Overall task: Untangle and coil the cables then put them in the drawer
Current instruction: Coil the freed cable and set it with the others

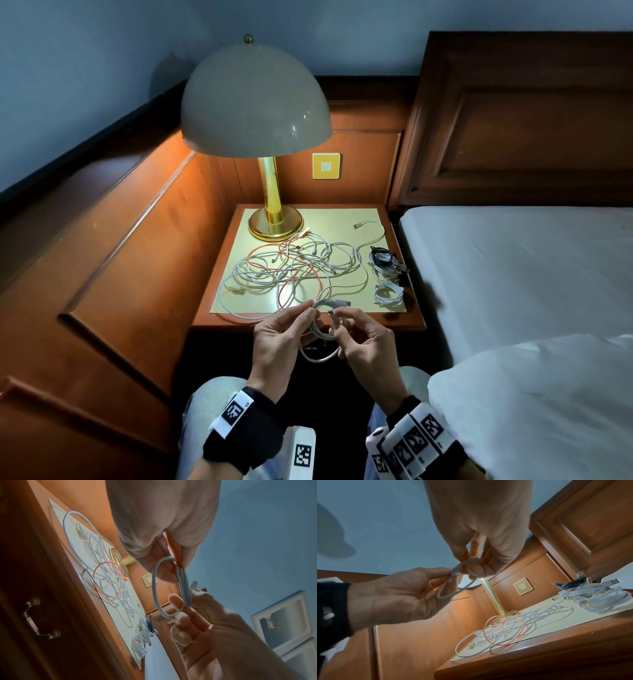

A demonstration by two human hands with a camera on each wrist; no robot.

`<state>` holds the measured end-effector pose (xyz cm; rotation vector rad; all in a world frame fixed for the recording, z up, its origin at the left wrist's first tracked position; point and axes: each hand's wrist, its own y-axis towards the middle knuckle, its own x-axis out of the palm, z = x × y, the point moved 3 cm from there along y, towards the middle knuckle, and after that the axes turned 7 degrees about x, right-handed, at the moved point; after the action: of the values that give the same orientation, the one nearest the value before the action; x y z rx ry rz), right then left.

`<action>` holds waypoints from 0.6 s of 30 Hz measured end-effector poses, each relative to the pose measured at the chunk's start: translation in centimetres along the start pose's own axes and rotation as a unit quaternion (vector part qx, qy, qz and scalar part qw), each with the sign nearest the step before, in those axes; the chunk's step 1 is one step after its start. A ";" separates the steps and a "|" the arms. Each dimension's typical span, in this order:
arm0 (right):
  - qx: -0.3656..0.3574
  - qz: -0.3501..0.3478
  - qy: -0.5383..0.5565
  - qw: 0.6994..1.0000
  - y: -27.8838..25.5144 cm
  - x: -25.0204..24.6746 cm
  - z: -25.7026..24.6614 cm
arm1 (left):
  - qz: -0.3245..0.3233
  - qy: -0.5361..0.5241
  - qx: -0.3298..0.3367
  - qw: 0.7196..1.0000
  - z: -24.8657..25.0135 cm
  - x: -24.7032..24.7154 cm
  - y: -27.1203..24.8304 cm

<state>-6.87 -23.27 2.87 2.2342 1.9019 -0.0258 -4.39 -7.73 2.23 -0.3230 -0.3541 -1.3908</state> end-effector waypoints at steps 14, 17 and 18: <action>-0.003 0.057 0.129 0.990 2.5 -2.1 -3.4 | -0.024 0.110 -0.014 0.994 -1.9 -0.6 -0.8; 0.020 0.034 0.194 0.980 2.3 -2.4 -3.4 | -0.023 0.106 -0.019 0.994 -1.8 -0.7 -0.7; 0.022 0.028 0.212 0.977 2.0 -2.5 -3.3 | -0.020 0.101 -0.018 0.994 -1.7 -0.7 -0.7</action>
<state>-5.72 -25.42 6.76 2.4764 2.0469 0.4561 -5.05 -7.92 0.45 -0.2036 -0.1688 -1.4575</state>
